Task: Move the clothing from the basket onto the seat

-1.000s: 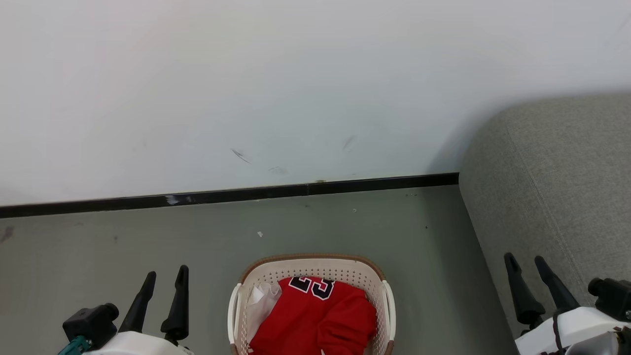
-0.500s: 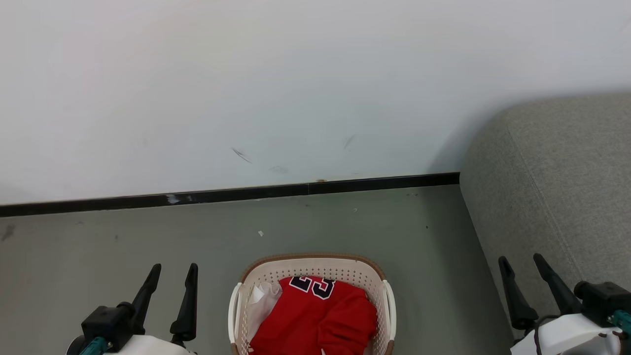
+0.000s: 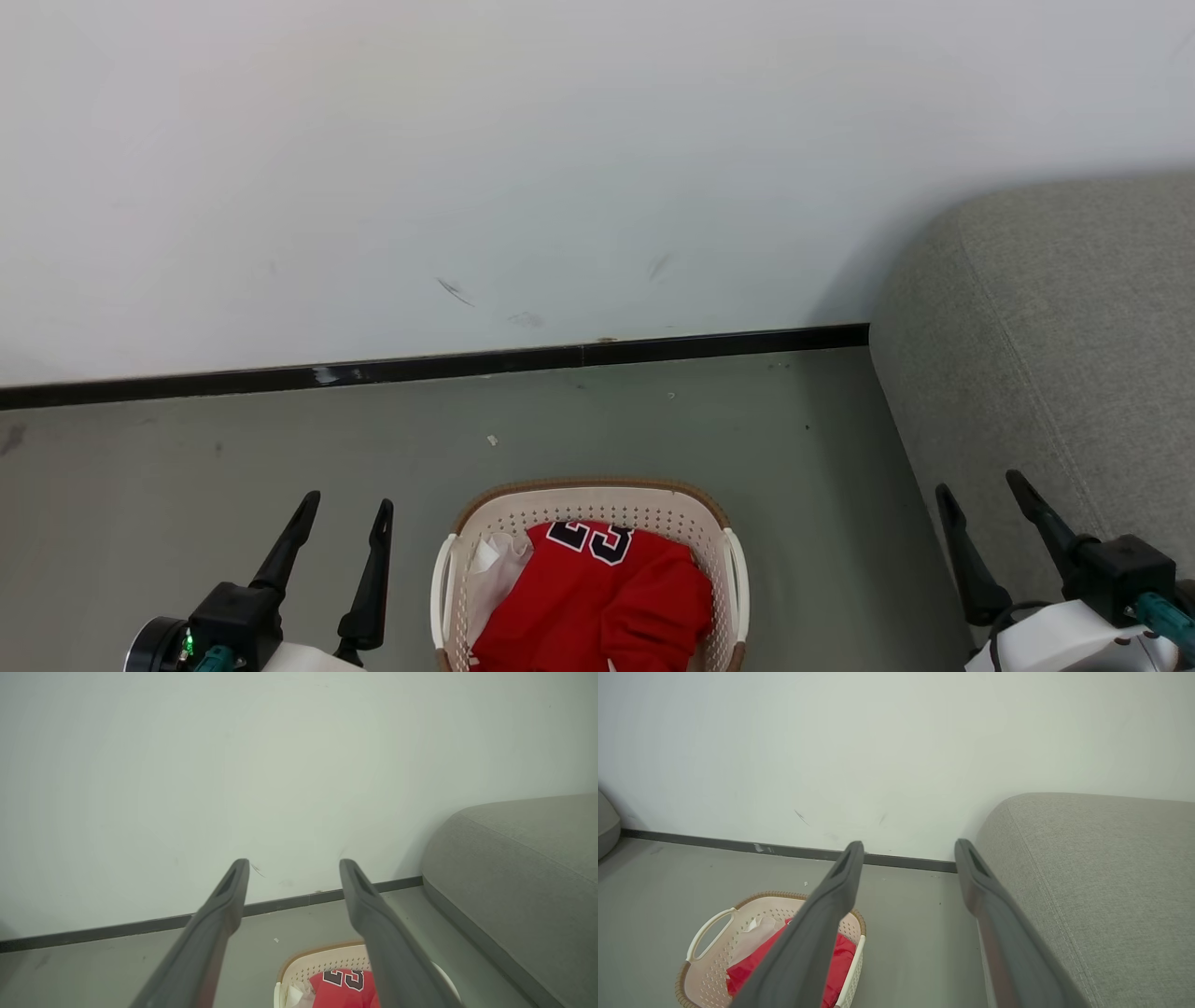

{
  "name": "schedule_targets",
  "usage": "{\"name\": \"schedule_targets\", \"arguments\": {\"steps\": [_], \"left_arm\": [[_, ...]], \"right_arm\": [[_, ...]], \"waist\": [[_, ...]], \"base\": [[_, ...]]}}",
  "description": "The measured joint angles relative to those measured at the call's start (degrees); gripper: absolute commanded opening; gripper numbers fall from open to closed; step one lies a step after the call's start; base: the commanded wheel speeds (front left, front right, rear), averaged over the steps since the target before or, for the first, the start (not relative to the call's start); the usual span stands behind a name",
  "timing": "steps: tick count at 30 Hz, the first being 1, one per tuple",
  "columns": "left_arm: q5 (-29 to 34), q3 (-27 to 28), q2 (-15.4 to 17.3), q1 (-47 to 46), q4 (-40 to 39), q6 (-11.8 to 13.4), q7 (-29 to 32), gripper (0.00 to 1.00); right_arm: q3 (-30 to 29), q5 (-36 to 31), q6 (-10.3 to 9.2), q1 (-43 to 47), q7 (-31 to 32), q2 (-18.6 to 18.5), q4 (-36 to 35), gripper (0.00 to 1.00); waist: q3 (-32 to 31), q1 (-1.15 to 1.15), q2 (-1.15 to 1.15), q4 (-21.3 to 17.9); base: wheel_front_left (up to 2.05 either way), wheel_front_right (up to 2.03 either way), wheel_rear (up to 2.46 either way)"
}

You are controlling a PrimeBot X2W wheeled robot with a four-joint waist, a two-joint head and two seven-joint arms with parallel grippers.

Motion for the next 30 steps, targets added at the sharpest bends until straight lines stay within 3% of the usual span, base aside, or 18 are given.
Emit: {"name": "schedule_targets", "arguments": {"steps": [30], "left_arm": [[0.49, 0.41, -0.24, 0.33, 0.45, -0.60, 0.00, 1.00]], "right_arm": [[-1.56, 0.00, 0.00, 0.91, 0.00, 1.30, -0.31, 1.00]], "waist": [[1.38, -0.01, 0.00, -1.33]], "base": [[0.00, 0.00, 0.00]]}}
